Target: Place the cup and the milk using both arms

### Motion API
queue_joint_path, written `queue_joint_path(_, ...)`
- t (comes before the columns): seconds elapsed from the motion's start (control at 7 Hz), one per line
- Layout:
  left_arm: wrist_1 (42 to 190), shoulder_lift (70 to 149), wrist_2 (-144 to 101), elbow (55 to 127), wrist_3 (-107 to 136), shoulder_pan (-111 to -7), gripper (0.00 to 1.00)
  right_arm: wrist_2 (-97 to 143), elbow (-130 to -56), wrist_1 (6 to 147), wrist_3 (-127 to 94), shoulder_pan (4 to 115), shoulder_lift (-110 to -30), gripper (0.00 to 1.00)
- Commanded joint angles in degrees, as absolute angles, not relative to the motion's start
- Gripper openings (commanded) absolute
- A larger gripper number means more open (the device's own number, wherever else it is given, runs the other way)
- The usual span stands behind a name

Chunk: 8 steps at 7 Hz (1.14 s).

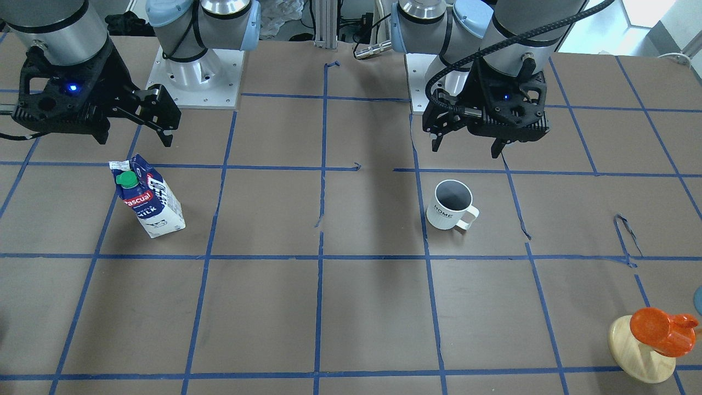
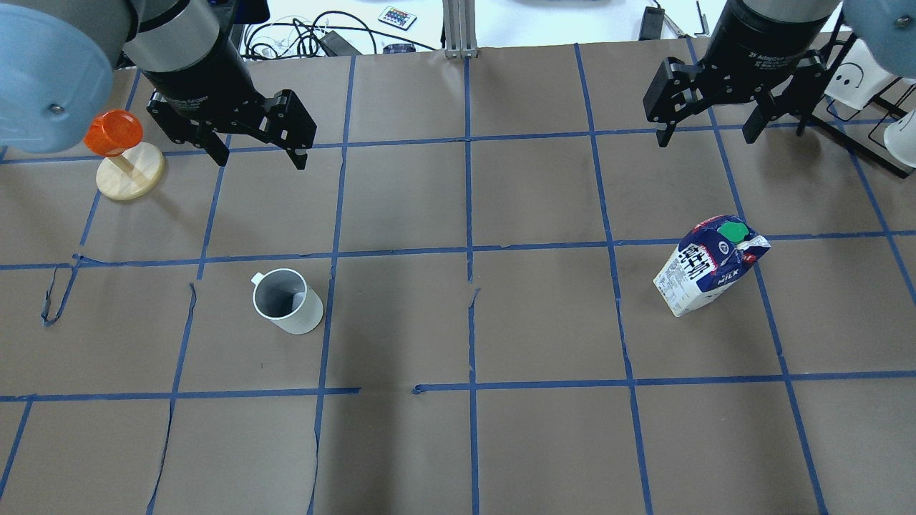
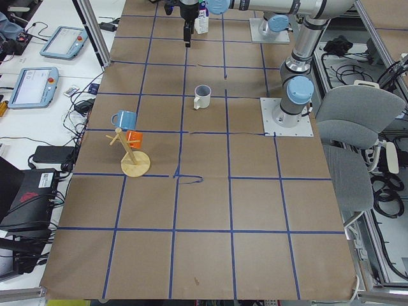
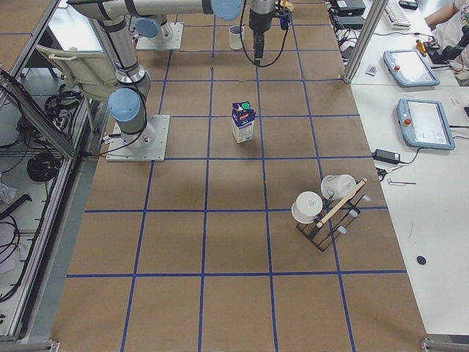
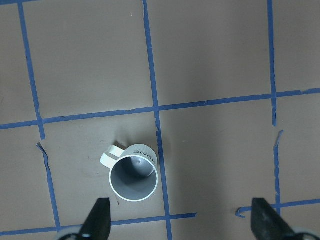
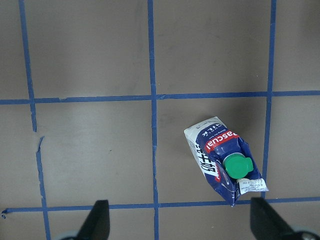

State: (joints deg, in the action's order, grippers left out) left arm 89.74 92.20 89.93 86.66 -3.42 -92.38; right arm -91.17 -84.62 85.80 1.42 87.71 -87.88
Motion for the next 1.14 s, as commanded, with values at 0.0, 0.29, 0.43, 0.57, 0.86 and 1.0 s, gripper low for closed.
queue_joint_path(0.0,89.7,92.3,90.0,86.7,-3.5,-92.4,1.0,-91.2,-84.7,85.8,1.8,87.7,-87.9,1.0)
queue_joint_path(0.29,89.8,92.4,90.0,86.7,-3.5,-92.4,1.0,-91.7,-85.2,86.3,2.3,86.8,-87.5,1.0)
queue_joint_path(0.43,89.7,92.6,90.0,86.7,-3.4,-92.4,1.0,-91.8,-85.5,86.1,2.3,86.7,-87.5,1.0)
queue_joint_path(0.57,89.8,92.7,90.0,87.3,-3.3,-92.4,1.0,-94.8,-85.5,85.9,2.1,86.5,-87.9,1.0)
queue_joint_path(0.86,89.0,92.8,90.1,90.2,-3.4,-90.4,1.0,-98.7,-85.8,86.8,6.9,83.1,-87.0,1.0)
queue_joint_path(1.0,88.7,93.5,90.1,92.8,-3.1,-88.7,1.0,-98.4,-86.3,87.3,9.4,79.6,-86.1,1.0)
